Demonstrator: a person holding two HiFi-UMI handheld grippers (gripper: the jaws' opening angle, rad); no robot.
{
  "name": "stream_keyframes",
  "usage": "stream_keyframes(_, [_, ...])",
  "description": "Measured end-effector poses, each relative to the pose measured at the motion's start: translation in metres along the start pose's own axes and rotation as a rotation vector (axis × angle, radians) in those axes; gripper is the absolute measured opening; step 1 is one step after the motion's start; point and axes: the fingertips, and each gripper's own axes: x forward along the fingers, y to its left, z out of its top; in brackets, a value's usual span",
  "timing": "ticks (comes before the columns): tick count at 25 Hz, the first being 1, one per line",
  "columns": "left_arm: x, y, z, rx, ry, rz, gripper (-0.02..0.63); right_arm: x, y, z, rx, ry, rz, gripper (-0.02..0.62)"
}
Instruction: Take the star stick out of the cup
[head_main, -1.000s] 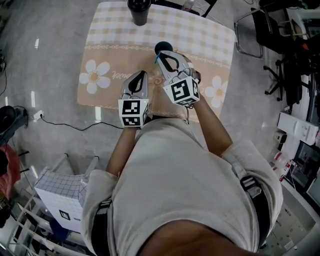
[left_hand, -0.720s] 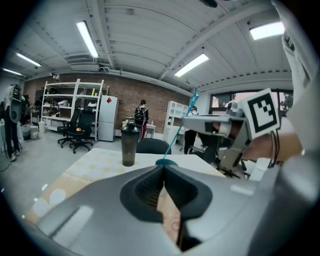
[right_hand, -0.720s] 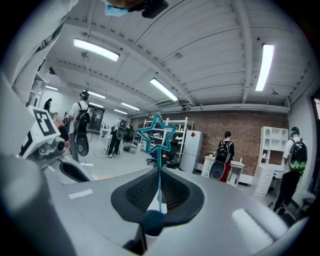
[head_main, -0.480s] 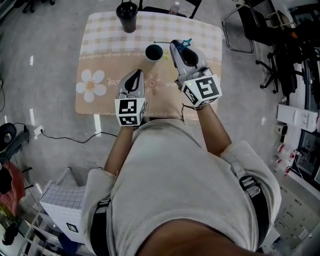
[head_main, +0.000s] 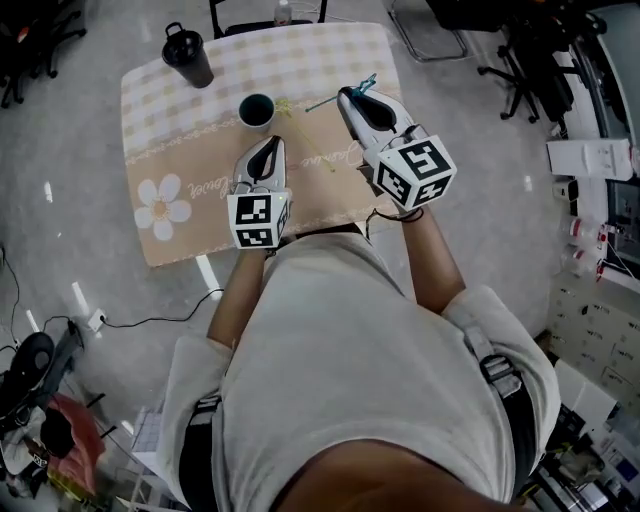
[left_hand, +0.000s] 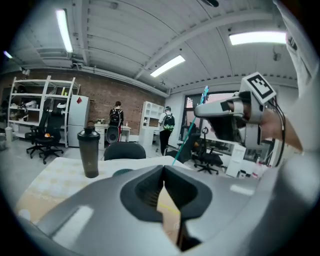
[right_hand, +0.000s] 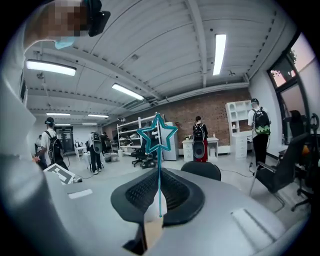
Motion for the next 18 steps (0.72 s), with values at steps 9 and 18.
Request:
stream_keyframes(9, [0.018,-0.042,-0.016,0.018,0.066,-0.119,0.003,-0.030,-0.008,-0.112,0.022,0.491,0.011,0.014])
stream_keyframes(18, [0.018,-0.014,-0.029,-0.012,0.110,-0.042,0.003,0.006,-0.011,-0.170,0.021,0.601,0.030,0.014])
